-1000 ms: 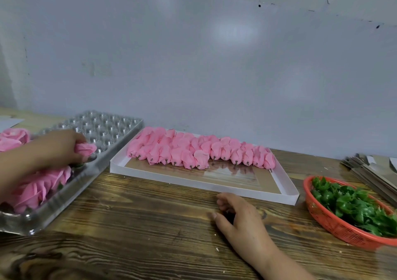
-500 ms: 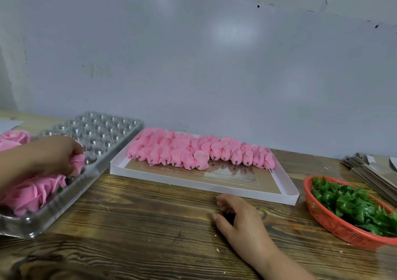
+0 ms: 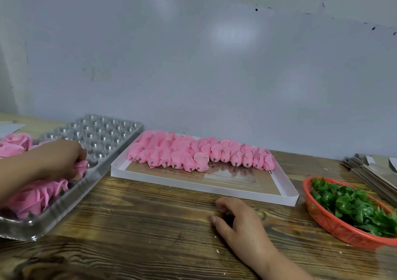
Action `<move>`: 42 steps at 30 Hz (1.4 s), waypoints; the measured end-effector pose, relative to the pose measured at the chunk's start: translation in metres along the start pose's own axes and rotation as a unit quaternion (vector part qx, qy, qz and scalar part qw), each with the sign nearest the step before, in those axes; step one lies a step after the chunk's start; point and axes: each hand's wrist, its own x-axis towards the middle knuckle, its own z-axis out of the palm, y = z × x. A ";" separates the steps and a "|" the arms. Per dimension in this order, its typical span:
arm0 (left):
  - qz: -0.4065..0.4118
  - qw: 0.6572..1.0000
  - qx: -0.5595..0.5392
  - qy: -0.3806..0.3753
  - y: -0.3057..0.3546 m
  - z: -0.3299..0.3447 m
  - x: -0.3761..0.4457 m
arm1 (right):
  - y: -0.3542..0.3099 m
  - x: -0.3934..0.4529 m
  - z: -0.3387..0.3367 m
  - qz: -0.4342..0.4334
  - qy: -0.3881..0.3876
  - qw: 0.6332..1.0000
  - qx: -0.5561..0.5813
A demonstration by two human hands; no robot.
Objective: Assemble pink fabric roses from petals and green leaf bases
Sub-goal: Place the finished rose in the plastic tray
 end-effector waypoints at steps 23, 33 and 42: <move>-0.046 0.996 -0.082 0.008 0.001 -0.003 -0.004 | -0.001 0.001 -0.001 -0.006 -0.028 0.999 -0.027; 0.114 0.894 -0.434 -0.018 0.215 -0.067 -0.060 | -0.002 0.002 -0.001 0.015 -0.023 1.000 -0.008; 0.071 0.757 -0.647 -0.050 0.307 -0.018 -0.049 | 0.004 0.008 -0.004 0.136 0.053 0.988 0.043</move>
